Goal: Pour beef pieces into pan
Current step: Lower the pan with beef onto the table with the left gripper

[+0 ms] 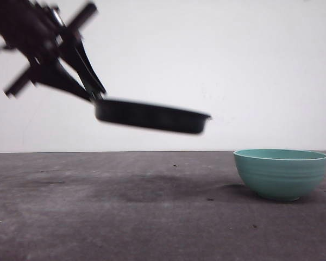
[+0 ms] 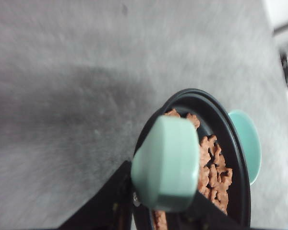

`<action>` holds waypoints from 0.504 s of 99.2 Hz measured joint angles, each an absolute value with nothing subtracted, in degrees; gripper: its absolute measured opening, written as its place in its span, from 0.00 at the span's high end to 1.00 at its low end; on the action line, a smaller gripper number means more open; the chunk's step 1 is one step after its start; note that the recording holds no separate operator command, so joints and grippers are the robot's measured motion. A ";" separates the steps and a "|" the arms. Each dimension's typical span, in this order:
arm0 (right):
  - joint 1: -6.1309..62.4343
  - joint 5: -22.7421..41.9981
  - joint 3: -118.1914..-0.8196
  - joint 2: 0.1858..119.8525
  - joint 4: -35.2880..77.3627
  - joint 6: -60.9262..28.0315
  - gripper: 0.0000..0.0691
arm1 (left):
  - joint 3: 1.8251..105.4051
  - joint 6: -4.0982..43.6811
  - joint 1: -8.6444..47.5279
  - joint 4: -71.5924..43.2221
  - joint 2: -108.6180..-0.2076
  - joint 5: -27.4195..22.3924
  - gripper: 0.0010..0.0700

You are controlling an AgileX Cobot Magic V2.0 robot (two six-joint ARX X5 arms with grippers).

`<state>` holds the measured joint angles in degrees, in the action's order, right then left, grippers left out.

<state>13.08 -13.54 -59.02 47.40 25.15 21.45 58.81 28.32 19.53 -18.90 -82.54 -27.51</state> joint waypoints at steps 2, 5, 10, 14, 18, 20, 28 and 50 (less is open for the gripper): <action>13.39 -13.67 -59.53 46.39 26.00 21.32 0.92 | 58.81 28.16 19.57 -18.09 -83.42 -27.99 0.93; 13.63 -13.72 -60.10 44.93 27.31 21.06 0.94 | 58.81 28.01 19.64 -16.86 -84.64 -28.62 0.93; 13.78 -13.72 -60.51 42.59 29.28 20.84 0.97 | 58.81 27.92 19.77 -14.96 -86.30 -28.95 0.93; 13.76 -13.65 -60.51 41.01 30.74 20.80 0.98 | 58.81 27.86 20.05 -13.47 -87.64 -28.93 0.93; 13.76 -13.41 -60.51 39.68 32.18 20.62 0.98 | 58.81 27.83 20.21 -12.49 -88.71 -28.91 0.93; 13.76 -13.34 -60.51 39.16 32.84 20.36 0.98 | 58.81 27.83 20.32 -12.05 -89.32 -28.93 0.93; 13.76 -12.82 -60.49 37.52 35.51 19.68 0.99 | 58.83 27.83 20.58 -11.29 -91.74 -28.73 0.93; 13.76 -12.01 -60.47 34.79 40.12 19.31 0.99 | 58.83 27.55 20.47 -11.75 -96.71 -28.27 0.93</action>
